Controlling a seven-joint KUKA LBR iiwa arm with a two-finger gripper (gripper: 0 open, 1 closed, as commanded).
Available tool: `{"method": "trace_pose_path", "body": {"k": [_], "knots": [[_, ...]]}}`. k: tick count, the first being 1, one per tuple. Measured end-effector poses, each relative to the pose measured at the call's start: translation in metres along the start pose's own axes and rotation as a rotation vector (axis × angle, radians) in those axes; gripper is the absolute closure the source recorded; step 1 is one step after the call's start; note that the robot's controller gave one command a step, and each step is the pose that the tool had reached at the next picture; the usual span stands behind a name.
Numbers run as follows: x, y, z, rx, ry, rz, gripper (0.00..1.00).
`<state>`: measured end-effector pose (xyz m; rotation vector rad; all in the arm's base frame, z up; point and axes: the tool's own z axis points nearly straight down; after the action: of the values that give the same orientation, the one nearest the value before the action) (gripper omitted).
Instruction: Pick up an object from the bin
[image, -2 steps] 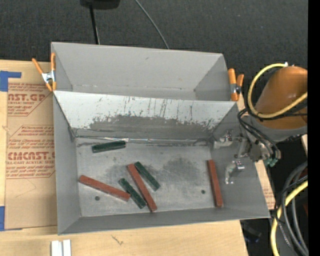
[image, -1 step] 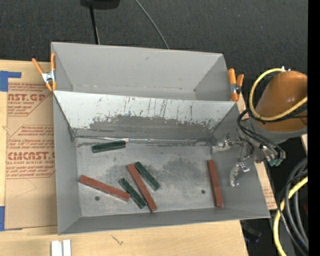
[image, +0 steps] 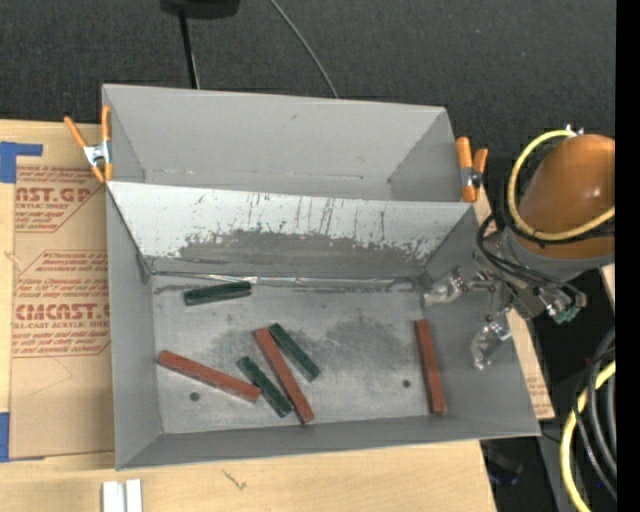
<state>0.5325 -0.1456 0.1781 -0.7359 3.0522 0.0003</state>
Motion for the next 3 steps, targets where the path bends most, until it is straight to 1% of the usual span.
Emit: {"method": "trace_pose_path", "body": {"k": [1, 2, 3], "knots": [[-0.023, -0.003, 0.042, 0.007, -0.006, -0.068, 0.00], [-0.008, 0.003, 0.088, -0.003, -0.001, -0.294, 0.00], [-0.032, -0.015, 0.104, -0.004, -0.008, -0.452, 1.00]]}}
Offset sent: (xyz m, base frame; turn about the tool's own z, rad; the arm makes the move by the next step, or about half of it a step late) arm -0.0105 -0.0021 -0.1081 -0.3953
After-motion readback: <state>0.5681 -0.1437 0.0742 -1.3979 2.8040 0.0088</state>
